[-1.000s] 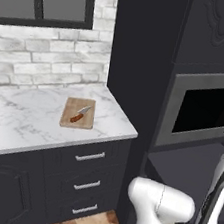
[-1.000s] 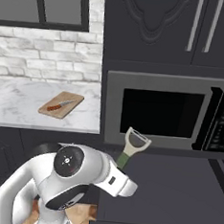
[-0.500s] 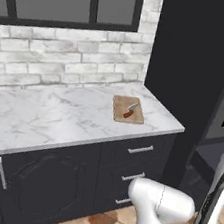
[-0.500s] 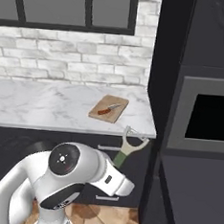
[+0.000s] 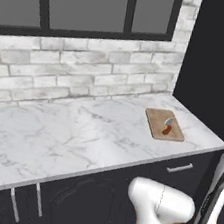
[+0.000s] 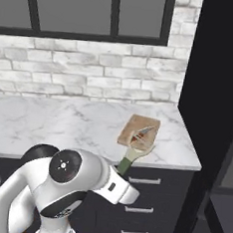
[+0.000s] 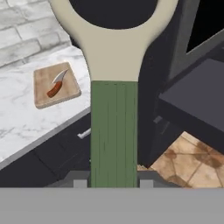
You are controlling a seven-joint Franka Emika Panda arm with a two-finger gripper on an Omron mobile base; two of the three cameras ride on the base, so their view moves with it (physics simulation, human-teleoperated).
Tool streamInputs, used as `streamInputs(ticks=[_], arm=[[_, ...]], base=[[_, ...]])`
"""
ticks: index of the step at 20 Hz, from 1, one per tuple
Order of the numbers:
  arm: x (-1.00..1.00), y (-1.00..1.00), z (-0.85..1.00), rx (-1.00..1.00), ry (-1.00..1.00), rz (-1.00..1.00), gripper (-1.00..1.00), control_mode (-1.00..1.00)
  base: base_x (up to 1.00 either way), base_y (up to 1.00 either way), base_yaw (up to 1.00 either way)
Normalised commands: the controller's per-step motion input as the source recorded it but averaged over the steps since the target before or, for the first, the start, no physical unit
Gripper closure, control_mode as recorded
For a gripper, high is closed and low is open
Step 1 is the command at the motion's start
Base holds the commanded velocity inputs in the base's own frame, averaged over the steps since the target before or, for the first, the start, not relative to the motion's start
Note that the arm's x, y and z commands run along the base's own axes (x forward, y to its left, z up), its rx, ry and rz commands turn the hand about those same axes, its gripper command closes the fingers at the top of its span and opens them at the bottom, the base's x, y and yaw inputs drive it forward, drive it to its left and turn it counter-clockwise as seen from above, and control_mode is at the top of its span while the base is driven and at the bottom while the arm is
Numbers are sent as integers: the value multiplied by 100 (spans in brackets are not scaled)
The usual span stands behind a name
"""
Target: Open the drawer on the right and place the cutting tools on the cutting board.
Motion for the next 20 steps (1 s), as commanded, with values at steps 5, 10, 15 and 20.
streamInputs(ticks=[5, 10, 15, 20], arm=[[0, 0, 0, 0, 0, 0, 100, 100], [0, 0, 0, 0, 0, 0, 100, 100], [80, 0, 0, 0, 21, 0, 100, -100], [100, 0, 0, 1, 37, 0, 100, -100]], base=[[89, 11, -1], [75, 0, 0], [18, 0, 0], [0, 0, 0]])
